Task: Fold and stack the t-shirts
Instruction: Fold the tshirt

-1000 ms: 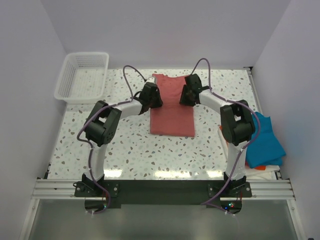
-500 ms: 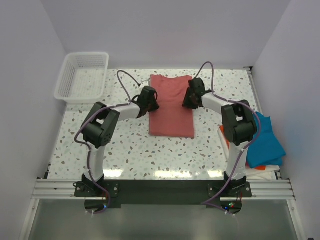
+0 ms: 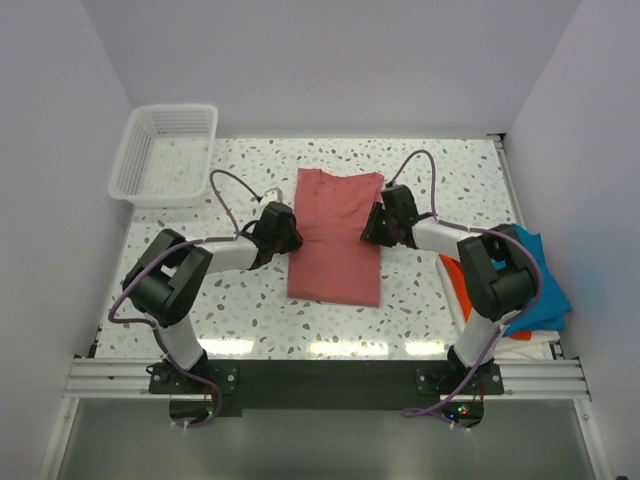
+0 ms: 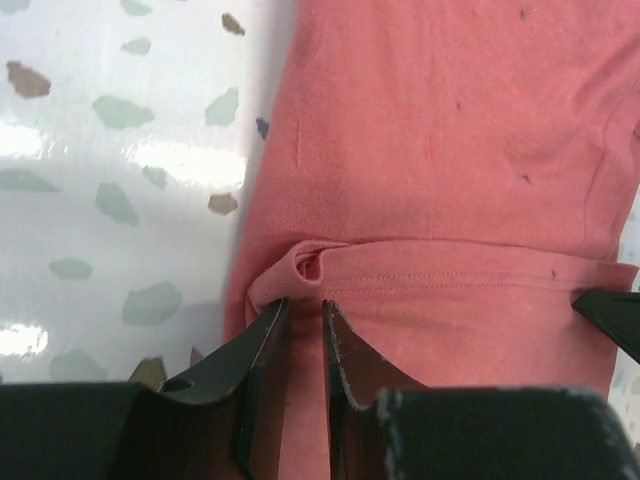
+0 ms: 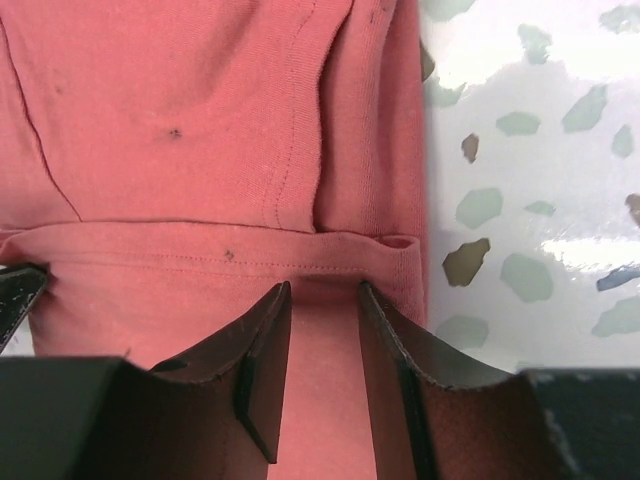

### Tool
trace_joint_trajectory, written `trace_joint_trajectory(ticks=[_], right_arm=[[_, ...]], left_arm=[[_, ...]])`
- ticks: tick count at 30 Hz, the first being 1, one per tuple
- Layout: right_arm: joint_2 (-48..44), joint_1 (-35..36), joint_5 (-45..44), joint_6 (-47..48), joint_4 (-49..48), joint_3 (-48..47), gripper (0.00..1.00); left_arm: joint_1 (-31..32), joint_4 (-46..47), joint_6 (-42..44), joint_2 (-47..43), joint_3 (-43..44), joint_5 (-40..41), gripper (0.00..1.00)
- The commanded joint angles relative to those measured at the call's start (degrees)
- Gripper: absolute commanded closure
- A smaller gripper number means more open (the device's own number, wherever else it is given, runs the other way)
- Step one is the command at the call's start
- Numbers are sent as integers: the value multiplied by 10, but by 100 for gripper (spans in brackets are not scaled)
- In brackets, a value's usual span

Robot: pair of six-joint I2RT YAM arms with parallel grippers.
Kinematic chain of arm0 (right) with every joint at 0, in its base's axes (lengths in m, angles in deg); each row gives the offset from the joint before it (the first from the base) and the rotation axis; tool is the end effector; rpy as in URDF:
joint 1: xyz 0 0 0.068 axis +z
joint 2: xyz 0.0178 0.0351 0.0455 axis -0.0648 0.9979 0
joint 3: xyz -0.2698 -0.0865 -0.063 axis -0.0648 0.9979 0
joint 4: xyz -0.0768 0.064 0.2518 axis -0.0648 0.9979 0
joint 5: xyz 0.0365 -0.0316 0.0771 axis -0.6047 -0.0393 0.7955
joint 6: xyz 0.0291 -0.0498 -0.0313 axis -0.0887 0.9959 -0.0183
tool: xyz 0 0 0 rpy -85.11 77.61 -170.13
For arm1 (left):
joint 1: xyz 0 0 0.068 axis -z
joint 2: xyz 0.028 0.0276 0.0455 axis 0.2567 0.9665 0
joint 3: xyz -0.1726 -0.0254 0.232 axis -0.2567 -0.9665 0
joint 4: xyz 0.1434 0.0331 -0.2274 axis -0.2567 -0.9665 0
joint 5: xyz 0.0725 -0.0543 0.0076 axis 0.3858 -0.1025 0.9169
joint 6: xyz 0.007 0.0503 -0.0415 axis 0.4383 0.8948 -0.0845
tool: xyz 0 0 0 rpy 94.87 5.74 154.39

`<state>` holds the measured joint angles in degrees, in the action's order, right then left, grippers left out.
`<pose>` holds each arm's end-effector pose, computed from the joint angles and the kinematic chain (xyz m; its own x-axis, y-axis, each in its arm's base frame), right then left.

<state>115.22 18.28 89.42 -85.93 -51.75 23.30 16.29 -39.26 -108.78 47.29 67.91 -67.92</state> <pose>0.3546 0.1443 0.1528 -0.7968 0.3165 -0.5147 0.1056 0.9117 0.3971 0.3263 -0.1871 0.1378 -0.6836 -0.4367 -0.5848 -0.1536 0.8694 -0.4696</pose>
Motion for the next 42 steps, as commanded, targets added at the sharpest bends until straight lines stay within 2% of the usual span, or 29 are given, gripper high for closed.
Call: trace_joint_trajectory(ticks=[1, 4, 5, 6, 9, 10, 11, 15, 22, 28, 35, 42], right_arm=[[-9, 1, 2, 8, 61, 25, 61], [-21, -6, 7, 25, 109, -17, 53], [-34, -12, 17, 27, 116, -31, 49], [-44, -15, 19, 27, 126, -34, 39], [-84, -17, -6, 33, 169, -43, 28], [-99, -17, -10, 34, 181, -41, 26], [-112, -17, -10, 31, 190, -27, 26], [-232, -2, 0, -4, 184, 69, 25], [-380, 126, -44, -105, 184, 268, 29], [-462, 155, -63, -181, 189, 349, 30], [-545, 155, -85, -257, 190, 379, 30], [-549, 155, -84, -324, 142, 414, 33]], left_arm=[[-5, -58, 7, -28, -36, 21, 75], [-12, -57, 26, -62, -29, 5, 73], [-14, -64, 35, -80, -23, 2, 69], [-16, -67, 42, -90, -20, -10, 67], [-16, -96, 59, -140, -12, -7, 52], [-16, -105, 64, -168, -14, -6, 44], [-17, -136, 64, -183, -18, -5, 42], [-9, -145, 51, -262, -87, -43, 39], [53, -150, 13, -392, -253, -81, 41], [85, -68, -32, -454, -342, -131, 41], [86, -1, -56, -454, -374, -156, 41], [86, 65, -101, -422, -401, -143, 42]])
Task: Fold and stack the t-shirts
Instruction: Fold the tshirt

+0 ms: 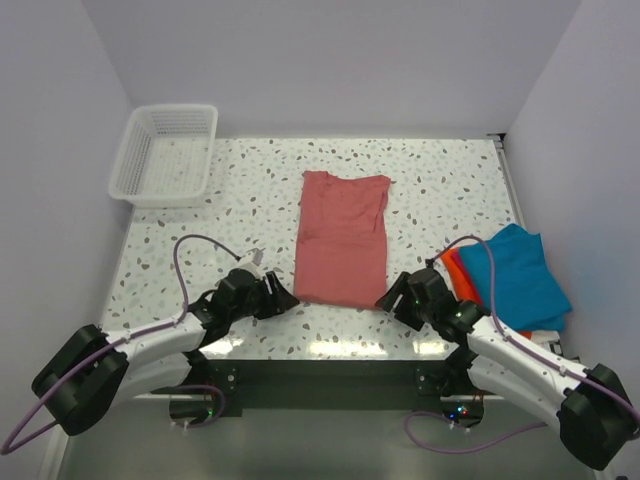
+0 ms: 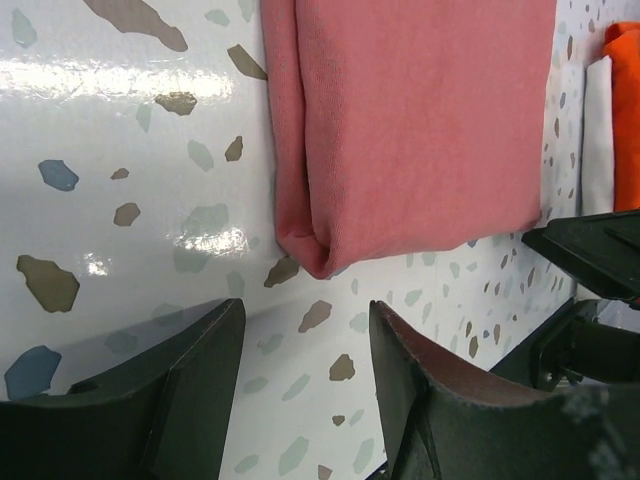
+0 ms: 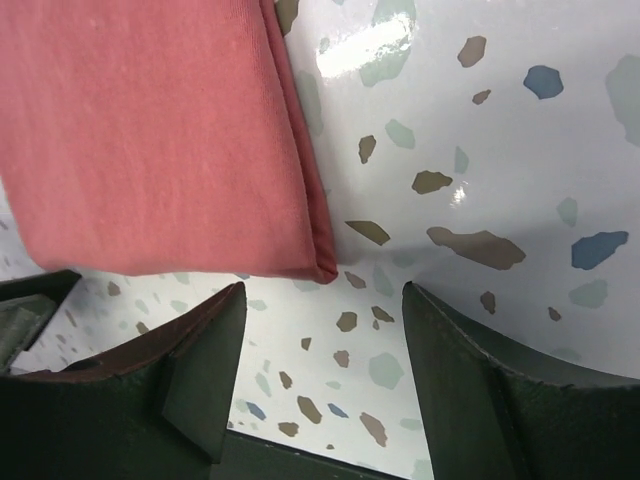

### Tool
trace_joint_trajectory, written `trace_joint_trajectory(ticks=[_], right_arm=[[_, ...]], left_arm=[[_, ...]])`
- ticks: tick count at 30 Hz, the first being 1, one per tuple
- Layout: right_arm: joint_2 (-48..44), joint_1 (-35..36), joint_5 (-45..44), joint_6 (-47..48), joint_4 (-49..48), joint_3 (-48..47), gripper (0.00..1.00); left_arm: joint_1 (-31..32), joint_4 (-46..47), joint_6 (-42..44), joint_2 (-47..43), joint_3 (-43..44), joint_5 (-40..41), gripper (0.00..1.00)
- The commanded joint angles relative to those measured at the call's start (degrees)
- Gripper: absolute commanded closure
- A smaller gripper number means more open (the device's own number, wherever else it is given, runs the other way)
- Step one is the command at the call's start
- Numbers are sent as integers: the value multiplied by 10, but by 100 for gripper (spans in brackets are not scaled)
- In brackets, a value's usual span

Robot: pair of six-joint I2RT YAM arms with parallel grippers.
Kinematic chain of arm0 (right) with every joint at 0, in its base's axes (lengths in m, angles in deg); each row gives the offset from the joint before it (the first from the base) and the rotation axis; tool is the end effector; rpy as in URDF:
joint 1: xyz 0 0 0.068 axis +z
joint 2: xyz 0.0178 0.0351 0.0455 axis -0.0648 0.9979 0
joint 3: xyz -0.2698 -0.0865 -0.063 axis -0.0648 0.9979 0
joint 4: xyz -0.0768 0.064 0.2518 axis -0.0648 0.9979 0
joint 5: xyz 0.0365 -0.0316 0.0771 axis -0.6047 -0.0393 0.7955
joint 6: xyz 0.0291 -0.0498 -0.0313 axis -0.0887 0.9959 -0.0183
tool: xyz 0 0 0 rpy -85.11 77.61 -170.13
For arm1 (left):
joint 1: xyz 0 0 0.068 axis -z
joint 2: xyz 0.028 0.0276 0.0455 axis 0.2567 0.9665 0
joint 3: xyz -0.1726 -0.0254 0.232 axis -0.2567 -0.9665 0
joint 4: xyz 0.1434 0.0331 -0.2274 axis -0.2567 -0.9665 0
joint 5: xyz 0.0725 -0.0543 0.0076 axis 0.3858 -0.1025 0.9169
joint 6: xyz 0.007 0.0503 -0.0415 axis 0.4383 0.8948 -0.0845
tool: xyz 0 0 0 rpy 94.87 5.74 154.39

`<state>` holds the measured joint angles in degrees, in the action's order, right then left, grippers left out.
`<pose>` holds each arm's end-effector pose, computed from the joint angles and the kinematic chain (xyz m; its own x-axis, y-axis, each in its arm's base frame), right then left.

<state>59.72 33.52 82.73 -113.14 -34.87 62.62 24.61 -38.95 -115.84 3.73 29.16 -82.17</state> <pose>0.1295 0.0922 0.1493 -0.7677 0.5355 -0.3521 0.3005 0.7860 0.5403 0.1444 -0.1241 0.1304 -0.8246 -0.3744 -0.4242 0.0147 0.7353 -0.6776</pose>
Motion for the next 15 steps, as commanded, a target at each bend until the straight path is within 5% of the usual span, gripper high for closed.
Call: trace_joint_trajectory(ticks=[1, 15], right_arm=[[10, 3, -15, -62, -34, 28, 33], [75, 3, -9, -89, -114, 60, 56]], left_arm=[[2, 76, -42, 24, -16, 2, 43], [3, 157, -80, 99, -33, 19, 42]])
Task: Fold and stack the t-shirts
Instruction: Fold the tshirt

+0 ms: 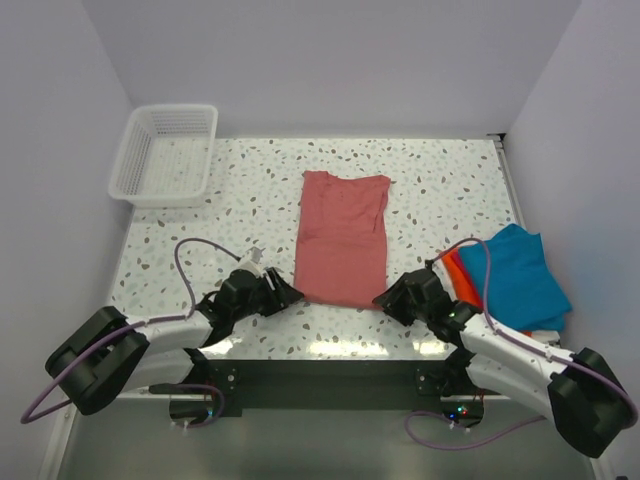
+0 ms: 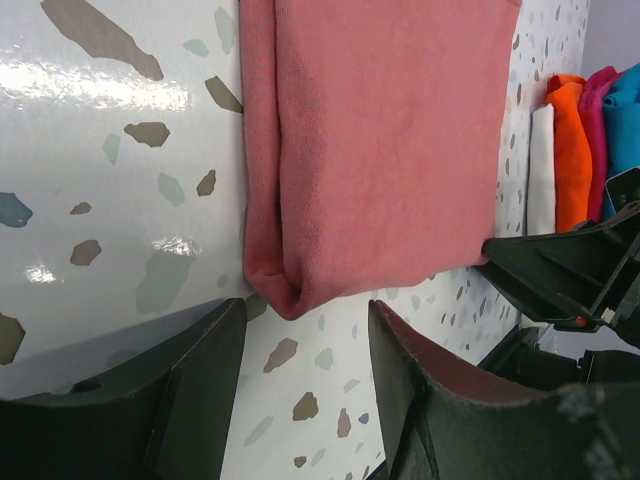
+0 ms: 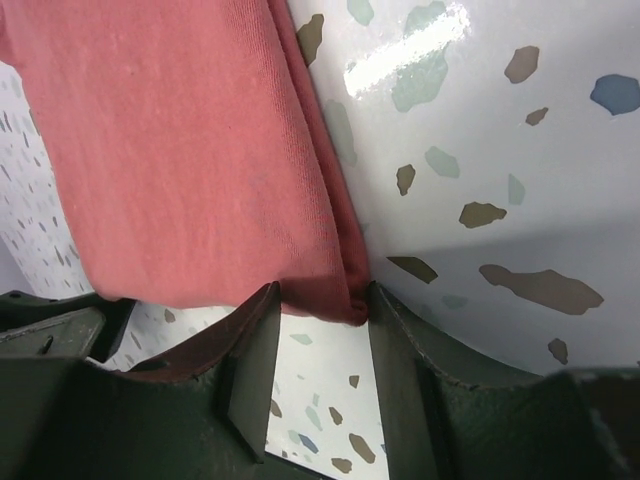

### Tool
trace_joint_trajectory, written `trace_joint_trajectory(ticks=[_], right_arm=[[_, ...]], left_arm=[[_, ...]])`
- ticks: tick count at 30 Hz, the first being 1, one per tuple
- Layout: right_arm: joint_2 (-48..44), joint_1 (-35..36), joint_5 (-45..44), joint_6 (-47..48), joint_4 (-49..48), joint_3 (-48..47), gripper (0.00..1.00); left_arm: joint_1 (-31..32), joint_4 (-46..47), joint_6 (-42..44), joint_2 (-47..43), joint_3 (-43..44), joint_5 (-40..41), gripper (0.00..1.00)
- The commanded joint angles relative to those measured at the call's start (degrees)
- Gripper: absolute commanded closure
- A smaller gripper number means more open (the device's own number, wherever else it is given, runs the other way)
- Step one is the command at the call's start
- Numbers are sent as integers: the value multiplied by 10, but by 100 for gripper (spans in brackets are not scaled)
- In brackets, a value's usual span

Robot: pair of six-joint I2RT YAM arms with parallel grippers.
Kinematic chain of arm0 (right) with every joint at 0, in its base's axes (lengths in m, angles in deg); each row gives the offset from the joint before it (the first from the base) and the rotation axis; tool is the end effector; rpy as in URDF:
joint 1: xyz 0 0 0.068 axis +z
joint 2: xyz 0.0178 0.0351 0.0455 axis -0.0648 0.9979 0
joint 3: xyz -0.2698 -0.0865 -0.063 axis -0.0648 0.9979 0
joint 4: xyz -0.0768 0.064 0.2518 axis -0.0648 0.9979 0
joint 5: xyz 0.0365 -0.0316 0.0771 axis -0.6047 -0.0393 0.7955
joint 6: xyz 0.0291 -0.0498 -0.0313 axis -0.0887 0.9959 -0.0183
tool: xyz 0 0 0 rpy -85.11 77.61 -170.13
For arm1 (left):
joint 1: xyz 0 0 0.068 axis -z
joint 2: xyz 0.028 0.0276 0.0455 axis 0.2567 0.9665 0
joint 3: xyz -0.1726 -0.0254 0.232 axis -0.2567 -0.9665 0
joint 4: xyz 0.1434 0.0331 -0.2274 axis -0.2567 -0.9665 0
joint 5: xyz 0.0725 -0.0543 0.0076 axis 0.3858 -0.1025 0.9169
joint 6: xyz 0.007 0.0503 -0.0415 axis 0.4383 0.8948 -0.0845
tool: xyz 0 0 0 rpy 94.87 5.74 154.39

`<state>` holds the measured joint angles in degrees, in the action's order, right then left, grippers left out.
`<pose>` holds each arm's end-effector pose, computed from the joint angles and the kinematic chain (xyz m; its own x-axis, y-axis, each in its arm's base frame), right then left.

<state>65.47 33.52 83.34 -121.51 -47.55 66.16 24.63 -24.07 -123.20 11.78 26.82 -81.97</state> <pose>0.1387 0.0999 0.1328 -0.7088 0.6506 -0.2725 0.3784 0.6768 0.6314 0.1525 -0.1307 0.1200 -0.7970 -0.4843 -0.3609 -0.0467 0.6452 -0.7626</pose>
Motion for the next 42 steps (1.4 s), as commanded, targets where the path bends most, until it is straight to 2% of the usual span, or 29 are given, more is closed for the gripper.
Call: trace_joint_trajectory(ticks=[1, 8, 10, 11, 13, 14, 17, 20, 24, 28, 30, 34, 38, 42], right_arm=[[19, 3, -16, -6, 10, 26, 57], [47, 3, -17, 6, -10, 20, 68], [53, 3, -14, 17, -12, 14, 70], [55, 3, -13, 23, -15, 12, 74], [62, 2, -11, 45, -9, -1, 81], [62, 3, -10, 53, -3, -6, 89], [66, 3, -3, 88, 12, -23, 100], [71, 3, 21, 127, 26, -38, 100], [41, 28, 39, 154, 52, -27, 100], [-35, 93, 15, 135, 105, -8, 100], [-80, 136, -10, 118, 147, -9, 100], [-141, 173, -51, 115, 249, -42, 100], [-172, 173, -94, 140, 309, -106, 100], [-144, 173, -126, 174, 336, -167, 100]], left_arm=[[2, 8, -7, 22, -9, 18, 43], [2, 13, -8, 52, -3, 29, 52], [2, 11, -5, 60, 0, 31, 58], [3, 10, -3, 63, 4, 32, 65], [2, 6, 7, 70, 10, 31, 72], [2, 2, 9, 73, 16, 30, 81], [3, -10, 20, 74, 20, 24, 94], [7, -27, 24, 59, 16, 18, 100], [33, -98, 27, -6, 7, 28, 100], [112, -186, 9, -90, -4, 82, 100], [151, -238, -14, -139, -6, 97, 100], [192, -329, -48, -222, 4, 136, 100], [196, -391, -40, -283, 43, 165, 100], [195, -408, -3, -261, 103, 200, 100]])
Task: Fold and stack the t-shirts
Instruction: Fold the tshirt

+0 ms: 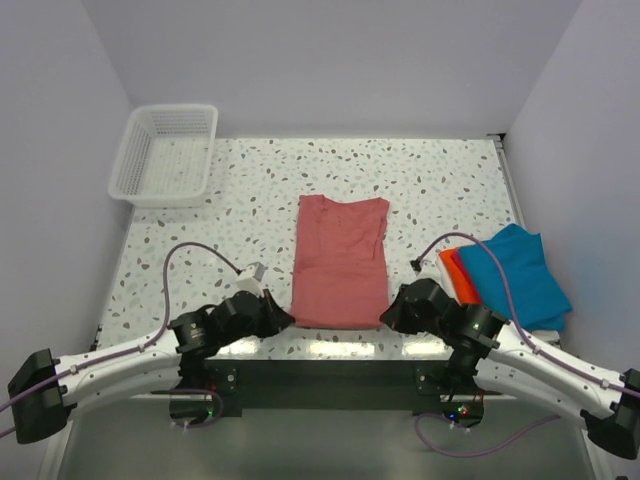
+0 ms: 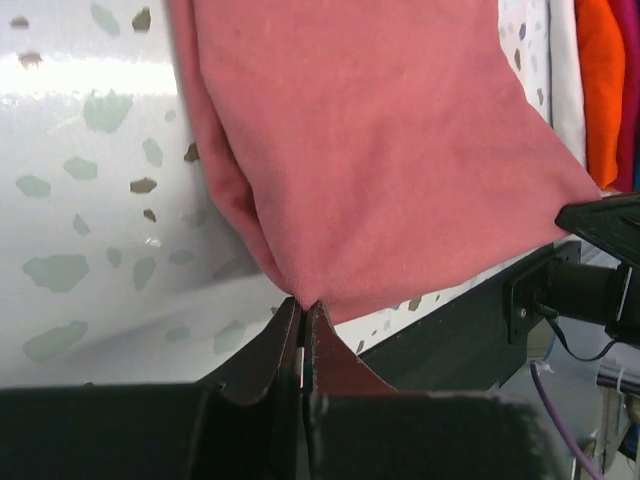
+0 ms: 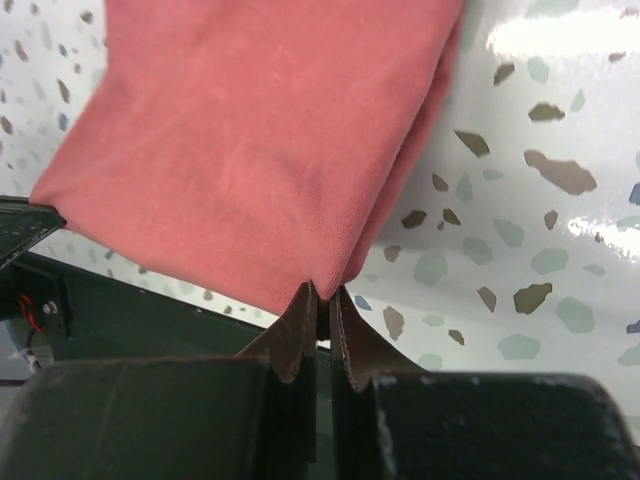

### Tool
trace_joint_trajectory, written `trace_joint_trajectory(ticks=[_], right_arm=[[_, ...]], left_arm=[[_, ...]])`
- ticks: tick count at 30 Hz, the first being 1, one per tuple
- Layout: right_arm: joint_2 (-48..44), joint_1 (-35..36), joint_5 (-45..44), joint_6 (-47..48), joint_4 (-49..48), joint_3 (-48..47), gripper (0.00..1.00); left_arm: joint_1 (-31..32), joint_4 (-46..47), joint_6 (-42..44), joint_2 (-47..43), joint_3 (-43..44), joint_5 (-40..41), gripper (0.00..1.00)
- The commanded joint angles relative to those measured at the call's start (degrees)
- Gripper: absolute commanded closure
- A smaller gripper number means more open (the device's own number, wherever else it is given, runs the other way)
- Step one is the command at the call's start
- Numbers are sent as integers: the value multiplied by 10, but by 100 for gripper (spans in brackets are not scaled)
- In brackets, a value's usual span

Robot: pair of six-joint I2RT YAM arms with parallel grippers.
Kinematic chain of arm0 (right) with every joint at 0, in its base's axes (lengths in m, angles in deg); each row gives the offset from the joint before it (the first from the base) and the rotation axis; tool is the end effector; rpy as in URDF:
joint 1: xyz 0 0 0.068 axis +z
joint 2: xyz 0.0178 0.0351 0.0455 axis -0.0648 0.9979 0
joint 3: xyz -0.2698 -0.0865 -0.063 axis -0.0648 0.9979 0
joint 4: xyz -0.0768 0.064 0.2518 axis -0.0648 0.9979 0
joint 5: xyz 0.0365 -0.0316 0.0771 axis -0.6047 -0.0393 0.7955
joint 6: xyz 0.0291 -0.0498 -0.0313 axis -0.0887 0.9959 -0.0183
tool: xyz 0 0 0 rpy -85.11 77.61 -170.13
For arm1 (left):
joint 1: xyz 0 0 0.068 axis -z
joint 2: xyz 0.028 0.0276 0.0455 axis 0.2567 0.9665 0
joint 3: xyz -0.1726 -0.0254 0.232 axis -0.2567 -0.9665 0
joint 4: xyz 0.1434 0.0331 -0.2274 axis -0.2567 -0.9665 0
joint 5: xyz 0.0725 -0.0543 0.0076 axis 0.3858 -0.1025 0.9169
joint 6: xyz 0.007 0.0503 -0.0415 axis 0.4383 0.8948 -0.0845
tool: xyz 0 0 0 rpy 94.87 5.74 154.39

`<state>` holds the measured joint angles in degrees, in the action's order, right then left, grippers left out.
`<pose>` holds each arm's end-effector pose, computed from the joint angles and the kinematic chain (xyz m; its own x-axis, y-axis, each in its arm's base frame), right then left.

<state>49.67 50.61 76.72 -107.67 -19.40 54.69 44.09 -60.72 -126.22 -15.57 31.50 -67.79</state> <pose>0.0900 0.1077 0.1979 -0.8367 0.2599 -0.4821 -0.0140 0.8698 0.4931 0.0890 -0.1307 0.1589 -0.8318 -0.3491 -0.4314 0.0436 0.7338 -0.6779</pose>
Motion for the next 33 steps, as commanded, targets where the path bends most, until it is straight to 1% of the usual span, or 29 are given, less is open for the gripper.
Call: trace_joint_trajectory(ticks=[1, 6, 8, 9, 10, 11, 12, 13, 14, 16, 17, 18, 19, 20, 21, 22, 23, 24, 25, 26, 27, 28, 29, 30, 31, 32, 33], right_arm=[[35, 2, -65, 40, 49, -62, 100], [117, 0, -104, 67, 36, -140, 100], [153, -8, -116, 78, 25, -177, 100], [162, -15, -123, 92, 21, -190, 100], [174, -27, -121, 102, 13, -204, 100], [197, -58, -115, 113, 8, -228, 100], [208, -79, -90, 136, 0, -240, 100], [221, -99, -79, 146, -16, -250, 100], [233, -138, -67, 157, -22, -272, 100], [277, -167, -43, 184, -36, -299, 100], [292, -196, -31, 194, -40, -327, 100], [326, -210, -23, 206, -46, -342, 100], [342, -224, 0, 212, -59, -355, 100], [363, -251, 8, 217, -64, -384, 100], [400, -268, 20, 226, -70, -400, 100], [427, -283, 46, 231, -76, -418, 100], [450, -313, 60, 233, -77, -455, 100], [503, -325, 72, 239, -84, -474, 100], [530, -335, 82, 243, -85, -495, 100], [555, -354, 100, 245, -83, -539, 100], [588, -362, 107, 251, -85, -561, 100], [644, -371, 113, 252, -85, -583, 96], [679, -389, 115, 250, -84, -630, 92], [708, -399, 137, 246, -80, -653, 80], [734, -409, 148, 241, -80, -674, 72], [787, -424, 154, 237, -80, -711, 64], [807, -428, 165, 234, -71, -732, 54]], left_arm=[[0, -41, 34, 24, 82, 70, 100], [-19, -11, 91, 111, 164, 85, 100], [-52, 15, 121, 144, 197, 71, 100], [-84, 23, 129, 155, 207, 60, 100], [-102, 35, 138, 166, 225, 36, 100], [-117, 54, 153, 187, 234, 28, 100], [-131, 62, 162, 199, 246, 22, 100], [-153, 68, 169, 212, 273, 13, 100], [-163, 79, 183, 240, 288, 7, 100], [-191, 88, 192, 273, 334, -12, 100], [-202, 99, 199, 307, 350, -21, 100], [-220, 99, 200, 324, 380, -30, 100], [-230, 122, 204, 343, 397, -43, 100], [-239, 127, 208, 380, 415, -47, 100], [-259, 132, 211, 401, 433, -52, 100], [-270, 137, 213, 422, 470, -67, 100], [-280, 146, 217, 466, 489, -75, 100], [-302, 150, 220, 491, 528, -96, 100], [-313, 152, 221, 517, 550, -97, 100], [-323, 153, 220, 568, 569, -115, 100], [-342, 159, 221, 595, 604, -125, 100], [-350, 168, 221, 621, 621, -152, 100], [-358, 191, 228, 677, 639, -169, 98], [-376, 197, 228, 704, 678, -183, 90], [-385, 201, 228, 753, 697, -206, 76], [-394, 219, 229, 774, 714, -225, 67], [-411, 232, 231, 793, 744, -251, 49]])
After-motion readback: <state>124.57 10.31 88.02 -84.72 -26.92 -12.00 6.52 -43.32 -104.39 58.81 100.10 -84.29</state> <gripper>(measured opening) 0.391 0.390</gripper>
